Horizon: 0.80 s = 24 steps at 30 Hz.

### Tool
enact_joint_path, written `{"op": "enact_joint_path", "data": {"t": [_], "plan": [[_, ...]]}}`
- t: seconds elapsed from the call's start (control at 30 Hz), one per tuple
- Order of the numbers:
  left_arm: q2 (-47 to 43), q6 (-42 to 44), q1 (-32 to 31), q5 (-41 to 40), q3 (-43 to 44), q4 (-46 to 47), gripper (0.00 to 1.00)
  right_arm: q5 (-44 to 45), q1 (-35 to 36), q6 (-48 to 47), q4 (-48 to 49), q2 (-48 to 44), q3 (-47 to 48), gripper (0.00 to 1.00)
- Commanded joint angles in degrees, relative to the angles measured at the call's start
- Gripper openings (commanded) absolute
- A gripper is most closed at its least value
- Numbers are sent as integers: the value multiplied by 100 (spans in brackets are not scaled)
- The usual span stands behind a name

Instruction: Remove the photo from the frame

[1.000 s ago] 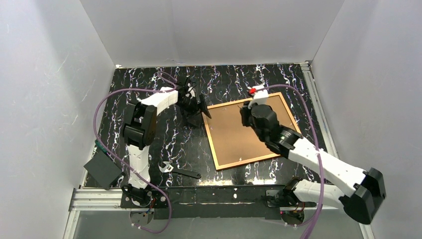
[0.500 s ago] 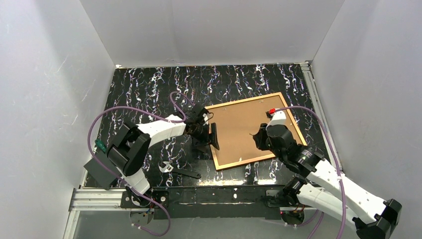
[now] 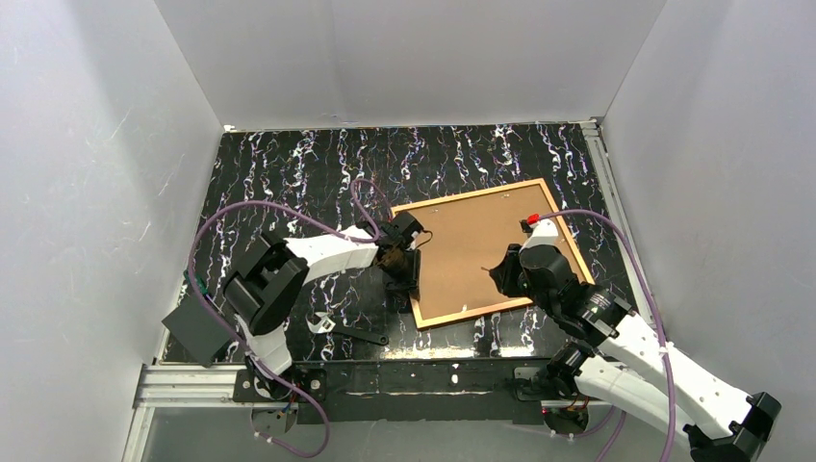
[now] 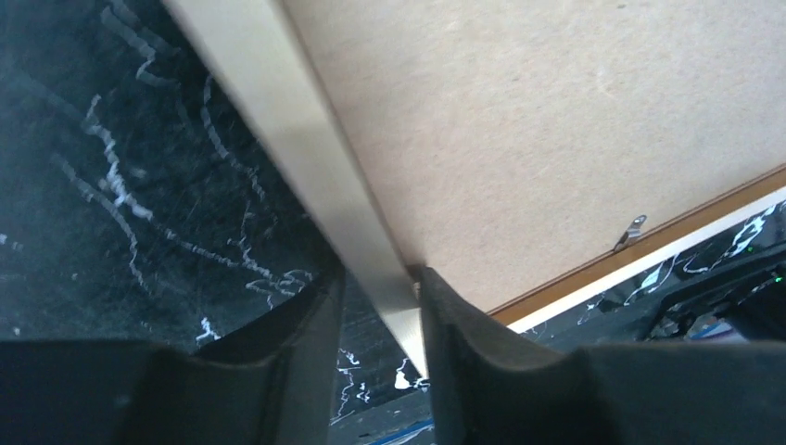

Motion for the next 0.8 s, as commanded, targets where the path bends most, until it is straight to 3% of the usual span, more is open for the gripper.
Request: {"op": "enact_joint_path", "data": {"t": [0.0,0.17,0.33,0.47,0.7,0.77], "plan": [[584,938,307,-444,257,-1433,25,-28,-12,121,38,-94,70,1],[757,2104,1023,-56,831,-2155,0,39,-12,-3,73,-129,28,1],[1313,3735,1673,403,2389,-3230,0,31,-8,-163,197,46,-29,1],[1860,5419,1721,217,3006,-3179,0,-176,-10,-187,335,228,-45,1],[1932,6165,1980,423,2817,-2155,0,-376,-12,-175,511,349,-131,1],[1978,6190,1988,271,2938,-2284,0,-363,-12,-214,596,432,-163,1]]}}
